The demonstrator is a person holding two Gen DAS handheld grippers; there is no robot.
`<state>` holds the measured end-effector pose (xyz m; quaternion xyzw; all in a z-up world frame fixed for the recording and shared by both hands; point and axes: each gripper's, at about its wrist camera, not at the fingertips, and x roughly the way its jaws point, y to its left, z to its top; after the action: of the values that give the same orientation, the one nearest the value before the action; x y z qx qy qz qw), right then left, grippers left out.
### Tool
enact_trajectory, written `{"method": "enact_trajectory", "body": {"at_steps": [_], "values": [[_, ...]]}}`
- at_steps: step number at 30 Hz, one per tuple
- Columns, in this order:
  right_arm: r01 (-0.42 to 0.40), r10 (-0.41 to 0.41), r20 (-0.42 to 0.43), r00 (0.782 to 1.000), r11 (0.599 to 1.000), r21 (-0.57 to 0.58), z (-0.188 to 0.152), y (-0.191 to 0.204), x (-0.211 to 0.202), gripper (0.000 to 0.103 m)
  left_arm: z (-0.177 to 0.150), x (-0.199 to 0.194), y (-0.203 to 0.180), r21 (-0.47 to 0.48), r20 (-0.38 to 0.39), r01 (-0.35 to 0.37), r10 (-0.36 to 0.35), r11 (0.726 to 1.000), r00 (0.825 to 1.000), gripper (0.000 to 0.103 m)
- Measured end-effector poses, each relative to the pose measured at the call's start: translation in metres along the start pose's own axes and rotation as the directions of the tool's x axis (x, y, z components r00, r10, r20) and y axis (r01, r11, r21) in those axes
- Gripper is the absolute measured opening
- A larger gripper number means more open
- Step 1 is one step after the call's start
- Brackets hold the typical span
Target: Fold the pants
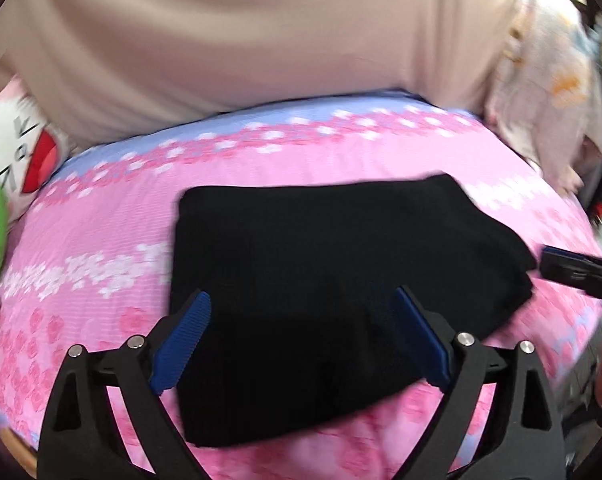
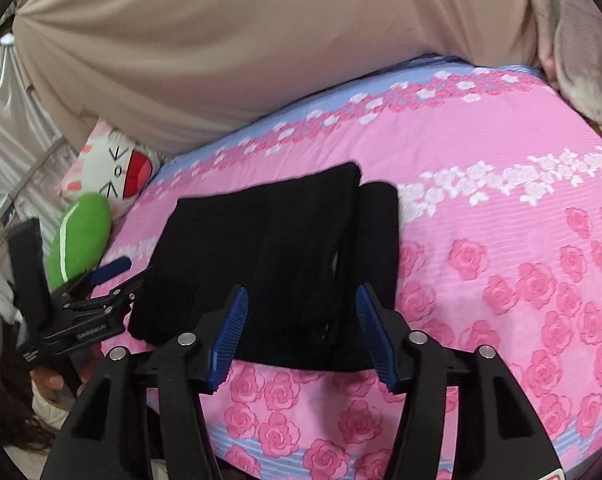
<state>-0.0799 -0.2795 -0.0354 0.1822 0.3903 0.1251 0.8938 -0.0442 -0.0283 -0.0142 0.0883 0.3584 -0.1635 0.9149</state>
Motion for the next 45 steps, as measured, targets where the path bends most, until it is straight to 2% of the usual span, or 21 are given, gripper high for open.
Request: {"method": "enact_trajectory", "body": {"at_steps": [1, 4, 5, 10, 11, 12, 14, 16, 19, 21, 25, 28, 30, 31, 32, 34, 38, 41, 42, 44, 45], "values": [[0.008, -0.008, -0.012, 1.0, 1.0, -0.002, -0.001, 0.0, 0.006, 0.027, -0.003, 0.001, -0.012, 0.03, -0.006, 0.024, -0.024, 0.999, 1.0, 0.091], [0.01, -0.011, -0.021, 1.0, 1.0, -0.015, 0.004, 0.0, 0.014, 0.021, -0.009, 0.007, -0.036, 0.086, -0.041, 0.087, -0.084, 0.992, 0.996, 0.093], [-0.025, 0.025, -0.007, 1.0, 1.0, -0.009, 0.009, 0.002, 0.01, 0.007, -0.009, 0.009, -0.043, 0.102, -0.049, 0.104, -0.099, 0.989, 0.994, 0.093], [-0.245, 0.245, 0.015, 0.969, 0.969, 0.0, 0.039, 0.018, 0.002, 0.007, 0.002, 0.025, -0.068, 0.124, -0.023, 0.128, -0.126, 0.984, 0.992, 0.091], [-0.263, 0.263, 0.009, 0.965, 0.965, -0.006, 0.042, 0.021, 0.004, 0.007, 0.006, 0.031, -0.07, 0.119, -0.019, 0.132, -0.13, 0.984, 0.991, 0.071], [-0.283, 0.283, -0.004, 0.959, 0.959, -0.009, 0.044, 0.024, 0.008, 0.007, 0.009, 0.041, -0.073, 0.114, -0.039, 0.124, -0.12, 0.986, 0.992, 0.043], [-0.31, 0.31, -0.024, 0.95, 0.951, 0.011, 0.048, 0.024, 0.017, 0.007, 0.017, 0.063, -0.073, 0.066, -0.106, 0.18, -0.172, 0.982, 0.979, 0.015], [-0.292, 0.292, -0.026, 0.956, 0.956, 0.011, 0.049, 0.022, 0.019, 0.008, 0.024, 0.069, -0.065, 0.01, -0.117, 0.217, -0.214, 0.976, 0.97, 0.006], [-0.189, 0.19, 0.011, 0.982, 0.982, -0.026, 0.043, 0.013, 0.006, 0.015, 0.038, 0.051, -0.043, -0.054, -0.06, 0.243, -0.246, 0.968, 0.967, 0.006], [-0.085, 0.085, 0.0, 0.996, 0.994, -0.071, 0.036, 0.009, 0.006, 0.029, 0.045, 0.037, -0.029, -0.073, -0.015, 0.246, -0.247, 0.967, 0.969, 0.006], [-0.027, 0.015, -0.089, 0.996, 0.991, -0.129, 0.028, 0.012, 0.039, 0.03, 0.05, 0.029, -0.012, -0.112, 0.005, 0.25, -0.251, 0.962, 0.968, 0.006], [0.036, -0.061, -0.123, 0.99, 0.979, -0.201, 0.024, 0.021, 0.065, 0.042, 0.049, 0.024, -0.007, -0.119, 0.013, 0.251, -0.252, 0.961, 0.968, 0.006], [0.031, -0.058, -0.118, 0.991, 0.976, -0.216, 0.022, 0.023, 0.074, 0.042, 0.049, 0.023, -0.006, -0.114, 0.01, 0.25, -0.251, 0.961, 0.968, 0.006], [0.025, -0.051, -0.123, 0.991, 0.977, -0.212, 0.023, 0.023, 0.078, 0.036, 0.047, 0.022, -0.006, -0.112, 0.01, 0.248, -0.249, 0.962, 0.968, 0.006], [0.029, -0.056, -0.122, 0.991, 0.976, -0.215, 0.023, 0.024, 0.081, 0.005, 0.047, 0.021, -0.008, -0.108, 0.009, 0.249, -0.249, 0.963, 0.968, 0.006], [-0.028, 0.004, -0.133, 0.991, 0.983, -0.181, 0.026, 0.022, 0.078, 0.005, 0.045, 0.02, -0.012, -0.1, 0.004, 0.261, -0.262, 0.96, 0.965, 0.006], [-0.021, 0.021, -0.002, 1.0, 0.987, -0.159, 0.032, 0.013, 0.028, 0.004, 0.037, 0.015, -0.034, -0.047, -0.01, 0.319, -0.32, 0.947, 0.947, 0.007], [0.081, -0.088, -0.054, 0.995, 0.989, -0.123, 0.02, -0.019, 0.043, 0.009, 0.02, 0.039, -0.056, -0.019, -0.077, 0.33, -0.33, 0.944, 0.941, 0.01], [0.05, -0.058, -0.098, 0.994, 0.995, -0.083, 0.014, -0.034, 0.056, 0.009, 0.011, 0.055, -0.064, -0.019, -0.132, 0.32, -0.32, 0.947, 0.938, 0.01], [-0.053, 0.056, -0.074, 0.996, 0.997, 0.051, 0.014, -0.054, 0.046, 0.01, 0.001, 0.062, -0.065, -0.026, -0.164, 0.323, -0.322, 0.946, 0.932, 0.011], [-0.049, 0.053, -0.066, 0.996, 0.996, 0.069, 0.016, -0.057, 0.038, 0.02, -0.001, 0.056, -0.062, -0.022, -0.152, 0.319, -0.319, 0.947, 0.936, 0.012]]}}
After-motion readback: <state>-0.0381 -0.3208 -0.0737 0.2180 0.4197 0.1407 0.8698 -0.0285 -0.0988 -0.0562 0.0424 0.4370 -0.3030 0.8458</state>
